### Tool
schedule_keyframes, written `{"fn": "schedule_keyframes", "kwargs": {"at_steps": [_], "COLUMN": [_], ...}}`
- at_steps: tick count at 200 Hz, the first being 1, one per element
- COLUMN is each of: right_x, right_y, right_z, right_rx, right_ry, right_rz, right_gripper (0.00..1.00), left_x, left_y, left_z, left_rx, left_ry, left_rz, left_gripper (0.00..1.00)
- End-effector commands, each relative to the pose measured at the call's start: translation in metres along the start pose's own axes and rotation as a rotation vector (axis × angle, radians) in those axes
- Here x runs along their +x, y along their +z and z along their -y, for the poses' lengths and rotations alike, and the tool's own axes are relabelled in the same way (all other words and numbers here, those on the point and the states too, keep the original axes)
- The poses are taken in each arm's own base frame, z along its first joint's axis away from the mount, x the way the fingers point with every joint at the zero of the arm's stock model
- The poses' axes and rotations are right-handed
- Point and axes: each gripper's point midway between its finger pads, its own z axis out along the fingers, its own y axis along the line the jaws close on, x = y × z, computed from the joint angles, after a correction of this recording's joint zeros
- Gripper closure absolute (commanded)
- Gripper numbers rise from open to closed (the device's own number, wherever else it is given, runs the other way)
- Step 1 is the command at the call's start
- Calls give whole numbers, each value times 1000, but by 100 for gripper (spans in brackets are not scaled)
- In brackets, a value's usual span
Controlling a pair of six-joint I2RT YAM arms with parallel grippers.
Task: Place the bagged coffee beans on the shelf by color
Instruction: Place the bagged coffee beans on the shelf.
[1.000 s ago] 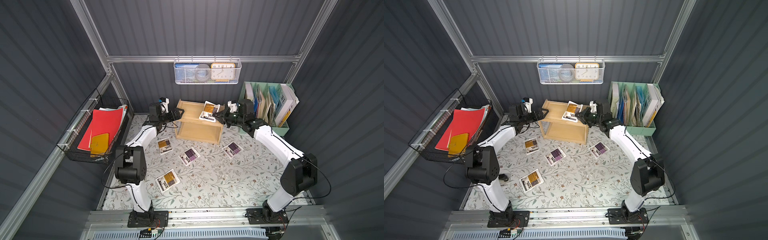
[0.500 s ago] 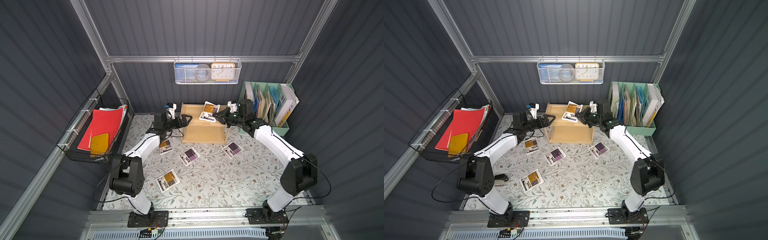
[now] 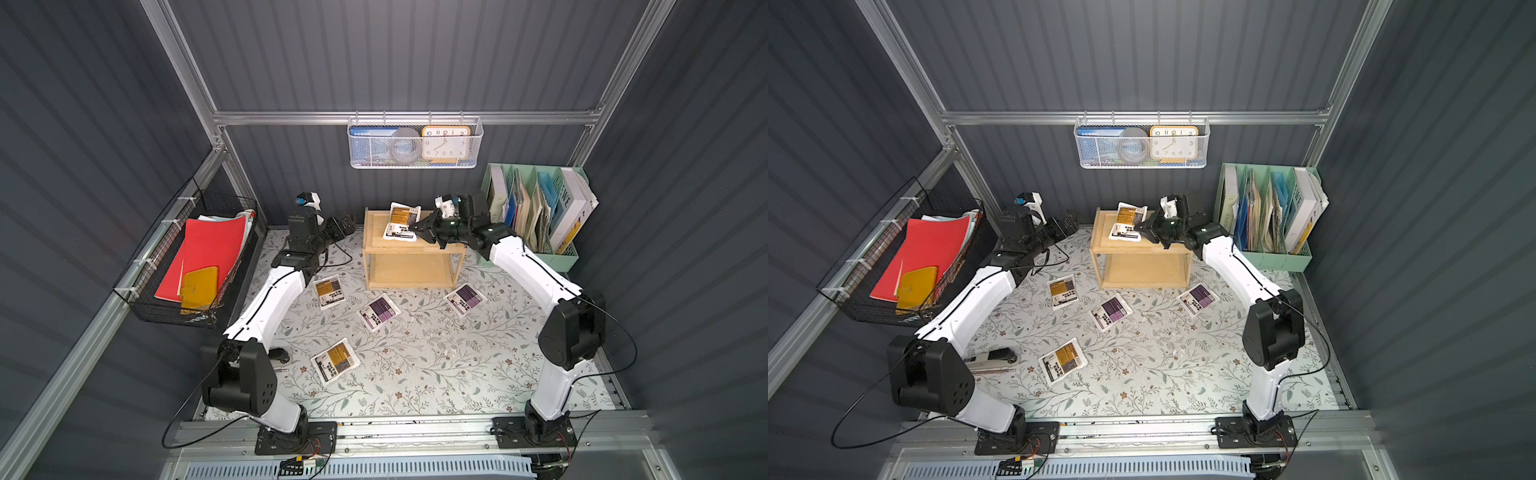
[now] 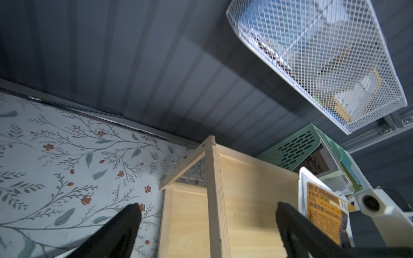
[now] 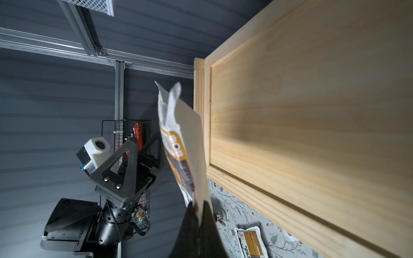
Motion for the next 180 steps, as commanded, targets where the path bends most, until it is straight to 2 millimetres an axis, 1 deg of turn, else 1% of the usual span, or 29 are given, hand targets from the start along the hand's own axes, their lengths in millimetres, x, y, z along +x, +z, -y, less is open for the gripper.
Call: {"fn": "schedule_keyframes", "kwargs": {"at_steps": [1, 3, 7, 35, 90, 120, 144, 154, 162, 169, 180], "right_x": [6, 6, 7, 7, 2, 0, -1, -1, -2, -3, -5], "right_y": [10, 12, 14, 30, 59, 70, 76, 77, 77, 78, 77], "right_z": [-1, 0, 0, 3, 14, 17, 19, 19, 19, 19, 17], "right_rx": [7, 9, 10, 21, 37, 40, 47, 48, 49, 49, 47], "right_ry": [-24, -22, -24, -30, -12, -4, 1, 1, 2, -1, -10], "right_rz": [-52, -56, -60, -86, -111, -120, -127, -129, -126, -124, -117], "right_gripper": [99, 99, 99, 98, 97, 96, 93, 91, 87, 81, 68], "left_x": [-3, -9, -11, -14, -11, -8, -6, -5, -5, -4, -4], "left_y": [-2, -3, -3, -4, -4, -3, -2, -2, -2, -2, -2], "left_z": [-10, -6, -5, -3, -2, -3, -3, -3, -3, -3, -3], "left_rx": [-75, -69, -67, -61, -54, -49, -44, -41, -40, -40, -39], "left_ry": [10, 12, 12, 17, 17, 19, 19, 19, 18, 19, 19], "left_rz": [-17, -5, 0, 2, -9, -17, -20, -22, -21, -23, -23], "left_gripper": [0, 0, 0, 0, 0, 0, 0, 0, 0, 0, 0]}}
